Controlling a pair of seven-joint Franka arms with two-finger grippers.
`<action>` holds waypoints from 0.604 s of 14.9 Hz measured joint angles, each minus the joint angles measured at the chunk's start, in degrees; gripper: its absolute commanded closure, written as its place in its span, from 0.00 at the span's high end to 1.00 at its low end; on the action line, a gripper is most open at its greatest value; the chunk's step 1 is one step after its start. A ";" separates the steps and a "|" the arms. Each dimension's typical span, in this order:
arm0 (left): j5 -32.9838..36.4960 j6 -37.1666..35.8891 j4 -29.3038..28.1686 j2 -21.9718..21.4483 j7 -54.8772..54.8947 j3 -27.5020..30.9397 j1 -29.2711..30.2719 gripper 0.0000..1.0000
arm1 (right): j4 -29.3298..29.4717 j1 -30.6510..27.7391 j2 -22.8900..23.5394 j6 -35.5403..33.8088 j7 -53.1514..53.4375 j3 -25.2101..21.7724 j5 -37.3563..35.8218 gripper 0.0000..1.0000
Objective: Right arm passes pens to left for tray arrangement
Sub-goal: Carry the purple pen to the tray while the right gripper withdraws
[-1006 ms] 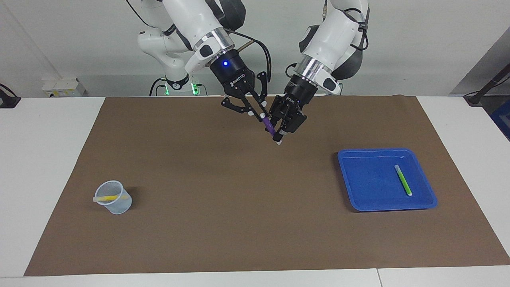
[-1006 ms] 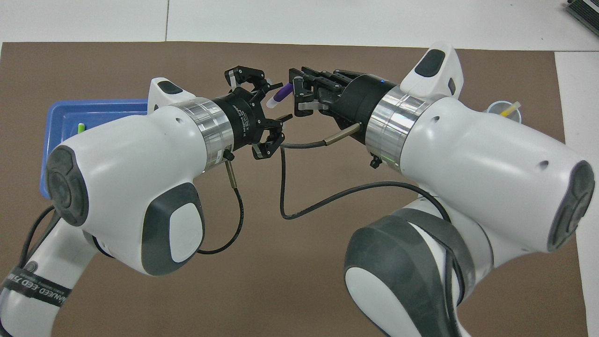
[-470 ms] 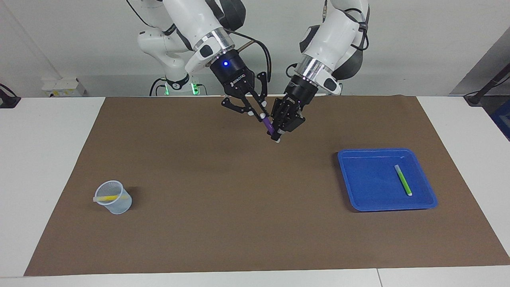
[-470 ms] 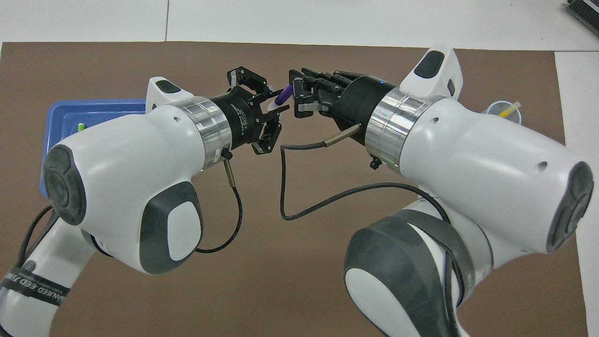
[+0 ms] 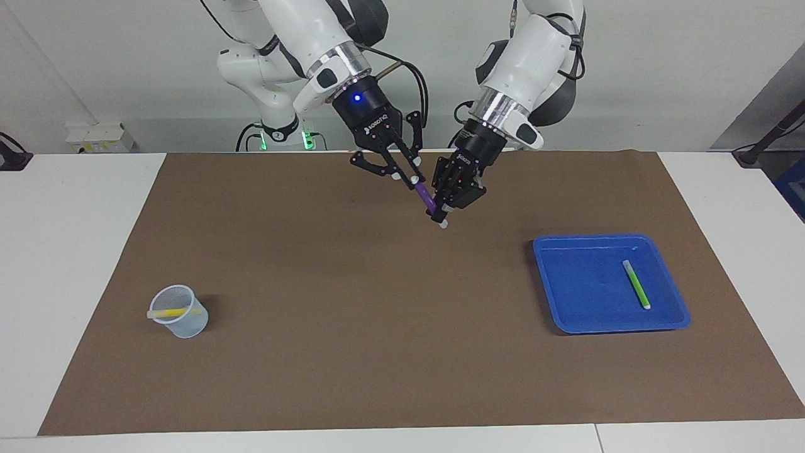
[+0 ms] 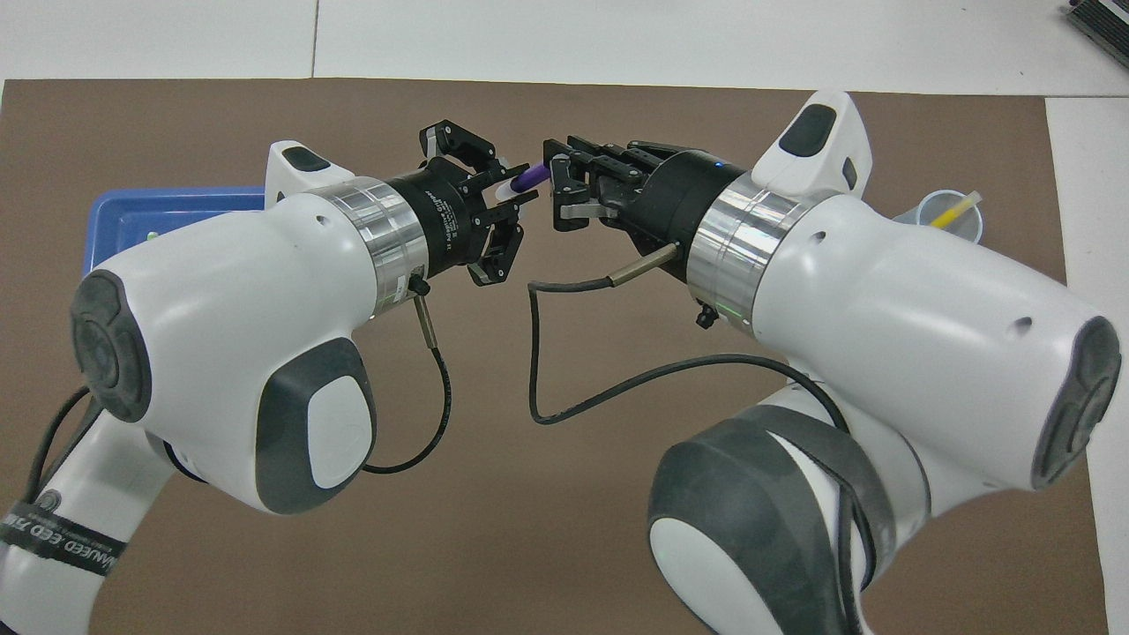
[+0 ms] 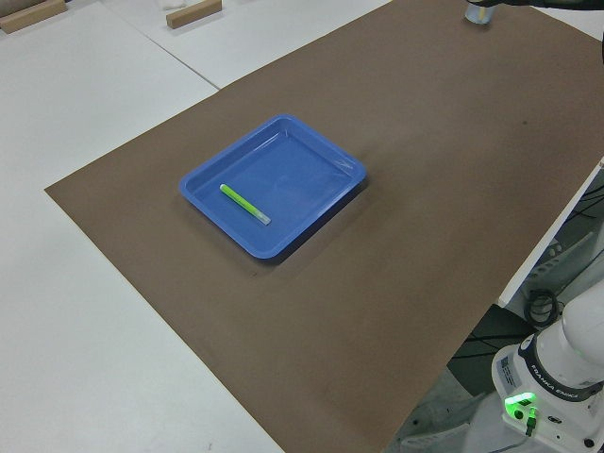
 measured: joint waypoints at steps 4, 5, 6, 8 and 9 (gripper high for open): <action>0.00 -0.01 -0.02 0.00 0.13 -0.46 -0.09 0.00 | 0.04 -0.46 -0.49 -1.50 0.00 -0.14 0.00 1.00; 0.00 -0.01 -0.02 0.00 0.14 -0.45 -0.09 0.00 | 0.04 -0.84 -0.76 -2.18 0.00 -0.16 0.00 1.00; 0.00 -0.01 -0.02 0.00 0.15 -0.45 -0.09 0.00 | 0.05 -1.18 -1.01 -2.58 0.00 -0.18 0.00 1.00; 0.01 -0.09 -0.02 0.00 0.82 -0.43 -0.08 0.00 | 0.04 -2.16 -1.38 -4.30 -0.01 -0.33 0.00 1.00; 0.01 -0.18 -0.03 0.00 1.67 -0.37 -0.06 0.00 | 0.04 -3.22 -1.50 -5.62 -0.55 -0.44 -0.01 1.00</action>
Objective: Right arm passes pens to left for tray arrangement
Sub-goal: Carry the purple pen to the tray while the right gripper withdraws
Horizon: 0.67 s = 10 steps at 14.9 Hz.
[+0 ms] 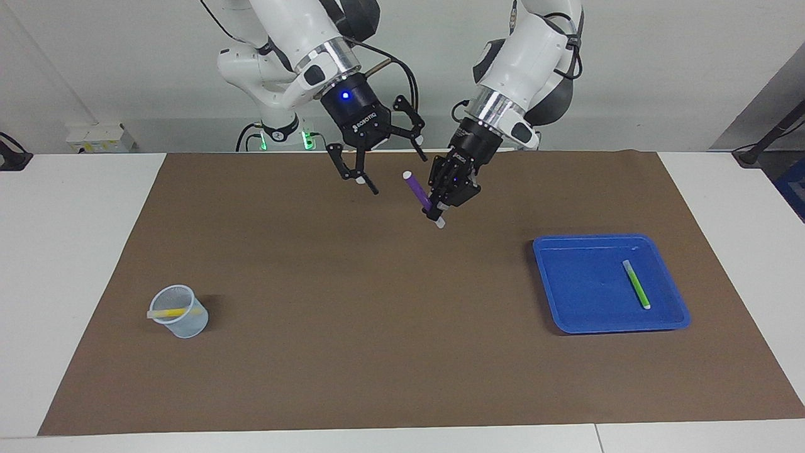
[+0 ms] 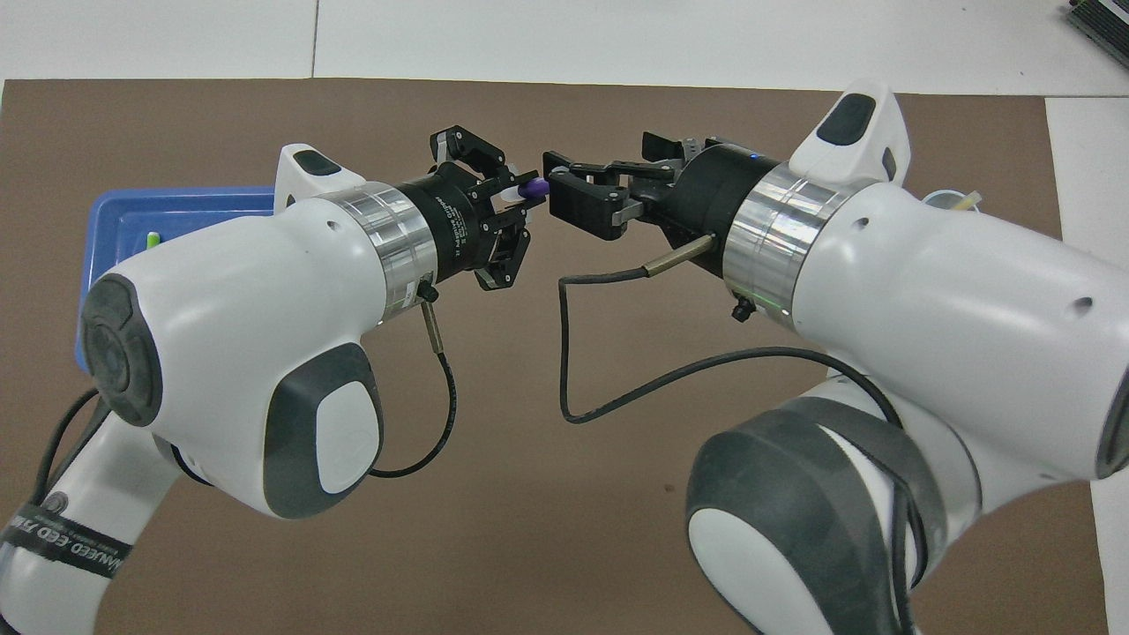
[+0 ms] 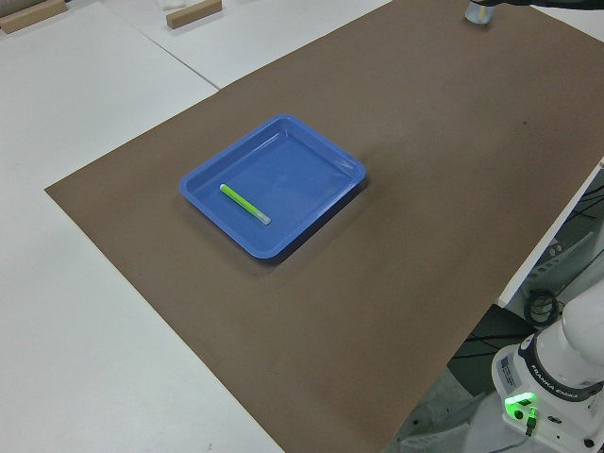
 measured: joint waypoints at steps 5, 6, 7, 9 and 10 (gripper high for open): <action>0.02 -5.85 0.00 -0.18 8.65 0.68 1.89 0.00 | 0.04 -11.74 -0.25 -10.43 -14.52 -0.53 -0.01 1.00; 0.02 -7.87 0.00 -0.35 11.40 0.78 2.99 0.00 | 0.05 -13.75 -0.32 -12.25 -17.59 -0.64 -0.02 0.98; 0.02 -9.81 0.00 -0.55 14.14 0.85 4.21 0.00 | 0.05 -15.52 -0.42 -13.98 -20.46 -0.71 -0.02 0.97; 0.03 -13.59 -0.01 -1.06 19.40 0.96 6.60 0.00 | -0.12 -18.48 -0.67 -17.44 -24.28 -0.75 -0.25 0.93; 0.03 -15.38 -0.02 -1.35 22.23 1.02 7.73 0.00 | -0.54 -19.92 -0.80 -18.54 -25.35 -0.76 -0.36 0.93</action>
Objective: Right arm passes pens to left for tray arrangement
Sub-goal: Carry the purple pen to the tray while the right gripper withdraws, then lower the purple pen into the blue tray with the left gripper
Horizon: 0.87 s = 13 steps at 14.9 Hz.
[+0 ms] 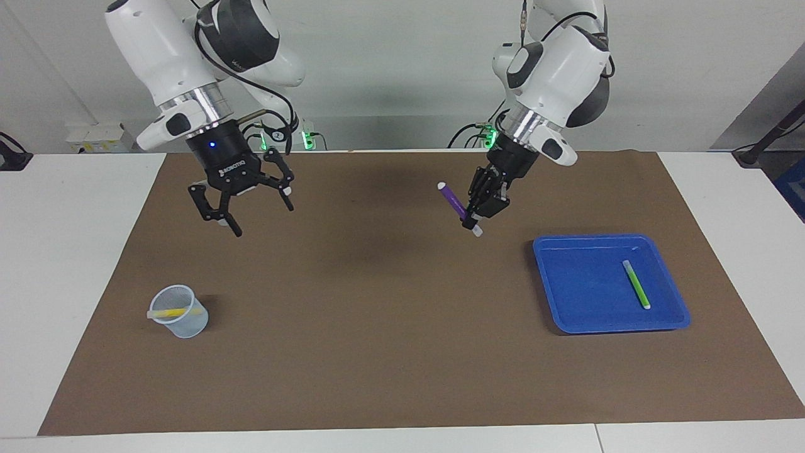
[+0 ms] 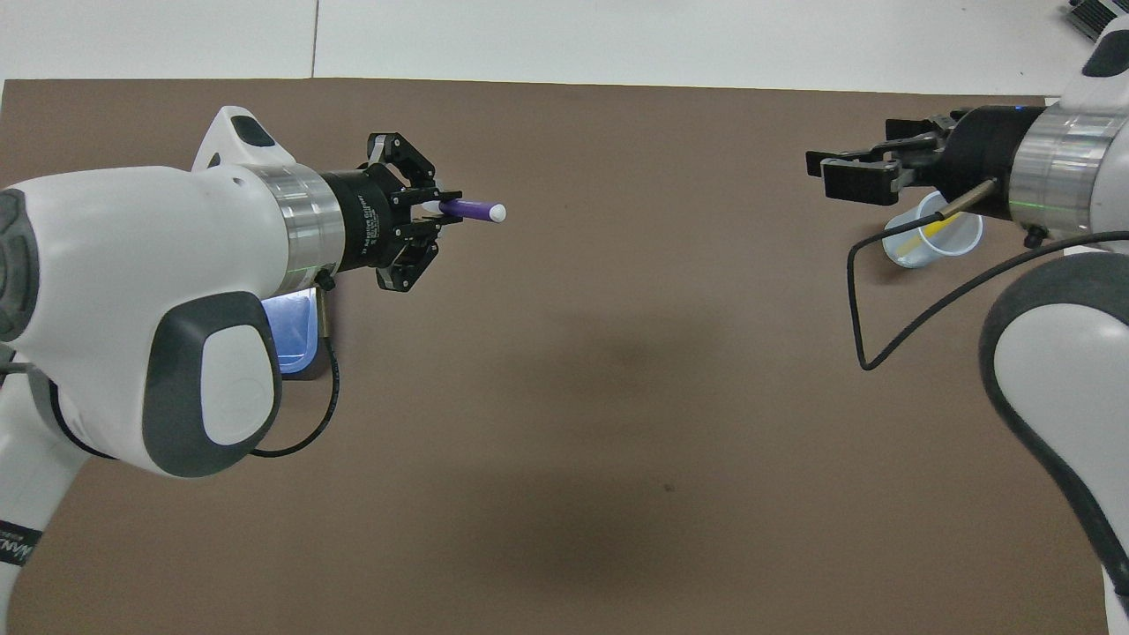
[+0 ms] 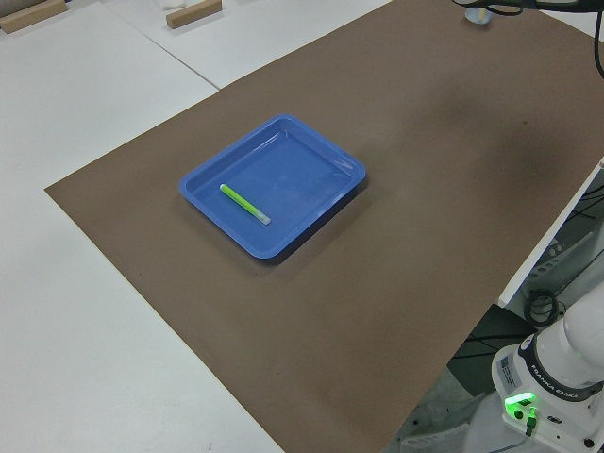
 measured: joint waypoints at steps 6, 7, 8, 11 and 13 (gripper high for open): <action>0.07 -7.64 -1.53 -1.66 21.05 0.25 8.68 0.00 | -5.72 -5.91 -0.11 -2.35 8.46 -0.06 -0.32 1.00; 0.07 -8.04 -2.42 -2.08 24.64 0.27 10.10 0.00 | -5.97 -6.03 -0.11 -3.29 12.25 -0.06 -1.59 1.00; 0.08 -8.47 -3.31 -2.52 27.88 0.27 11.41 0.00 | -6.08 -6.09 -0.11 -3.91 15.77 -0.06 -4.06 1.00; 3.27 -9.96 -4.98 -3.42 36.39 0.28 14.23 0.00 | -6.44 -6.68 0.14 -6.01 24.43 -0.09 -10.81 1.00; 8.25 -11.35 -5.12 -3.50 41.38 0.25 15.40 0.00 | -6.35 -7.72 1.07 -7.93 28.38 -0.14 -14.36 1.00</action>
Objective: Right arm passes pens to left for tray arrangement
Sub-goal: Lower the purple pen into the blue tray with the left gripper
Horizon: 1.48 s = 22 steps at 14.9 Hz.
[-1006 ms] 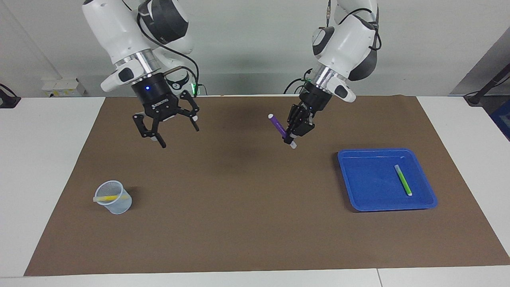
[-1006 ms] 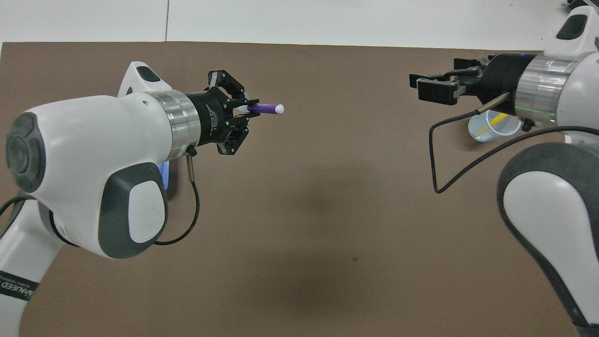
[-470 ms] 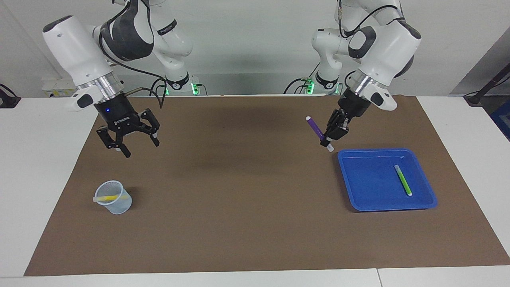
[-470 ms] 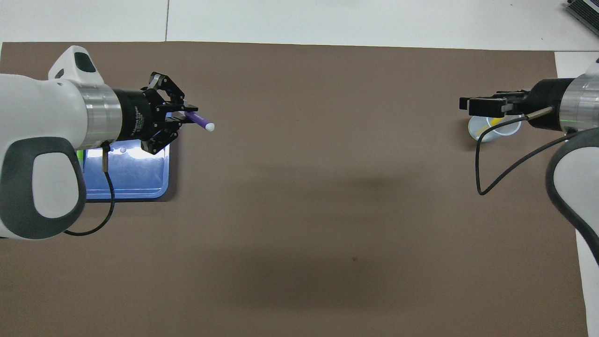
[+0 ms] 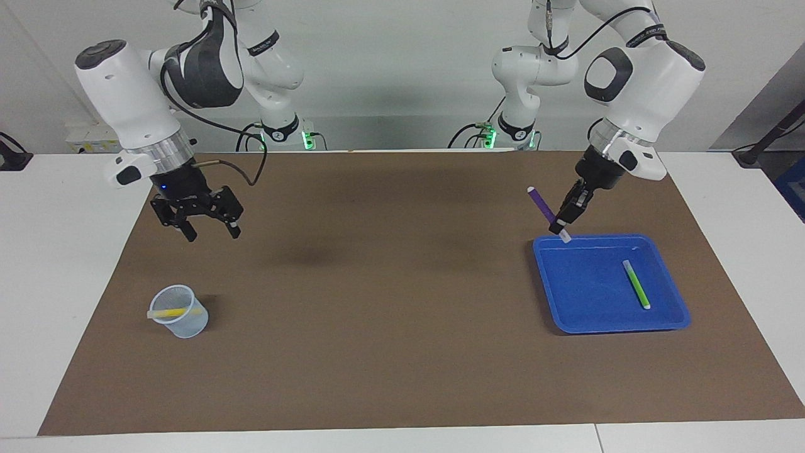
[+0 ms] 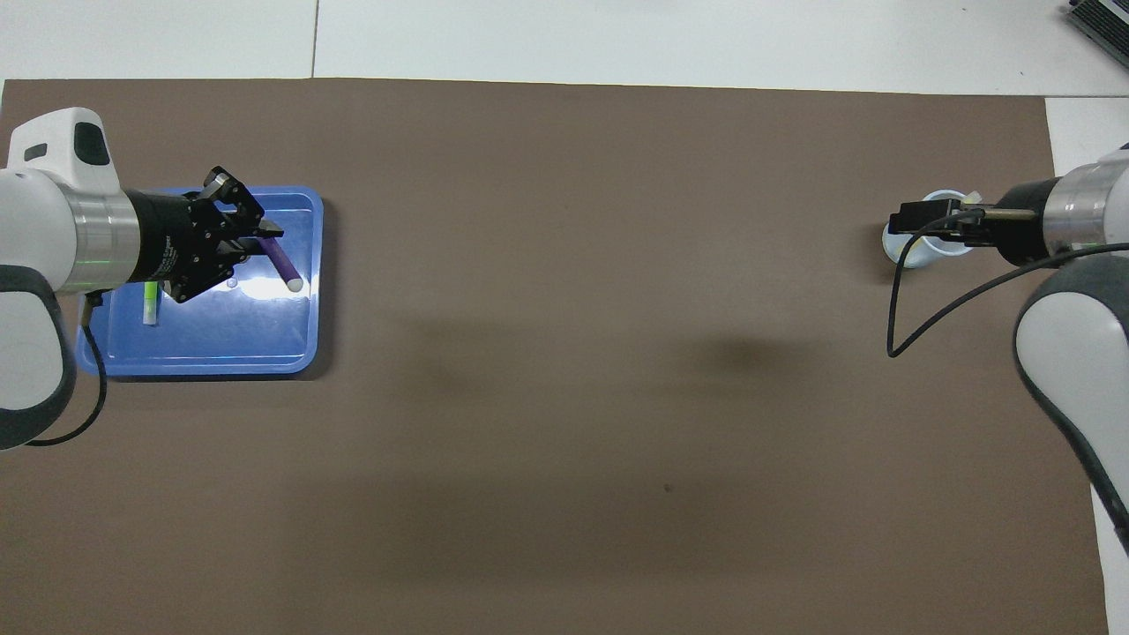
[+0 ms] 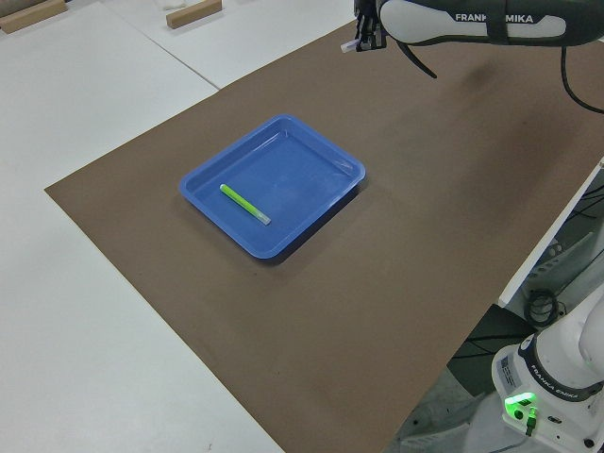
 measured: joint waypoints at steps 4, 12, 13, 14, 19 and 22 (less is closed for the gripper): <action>5.82 -2.20 -0.54 0.03 16.63 0.07 4.37 0.00 | 4.71 -1.06 7.20 -4.16 10.21 -0.09 -10.82 1.00; 17.22 -3.79 -1.32 2.70 33.83 0.04 6.34 0.00 | 11.87 -1.22 17.23 -7.84 21.99 -0.12 -25.64 0.92; 18.49 -3.46 -1.33 3.52 35.03 0.00 6.34 0.00 | 12.77 -1.22 17.94 -8.09 22.57 -0.12 -26.56 0.92; 19.12 -2.41 -1.37 4.53 36.74 -0.03 6.34 0.00 | 13.46 -1.23 18.58 -8.09 22.78 -0.13 -27.31 0.89; 19.52 6.93 -1.53 10.87 46.79 0.03 9.59 0.00 | 18.41 -1.21 23.06 -7.54 24.32 -0.28 -32.18 0.67; 19.52 14.55 -1.58 14.55 47.51 -0.02 11.31 0.00 | 21.45 -1.18 25.47 -7.51 24.46 -0.26 -34.00 0.61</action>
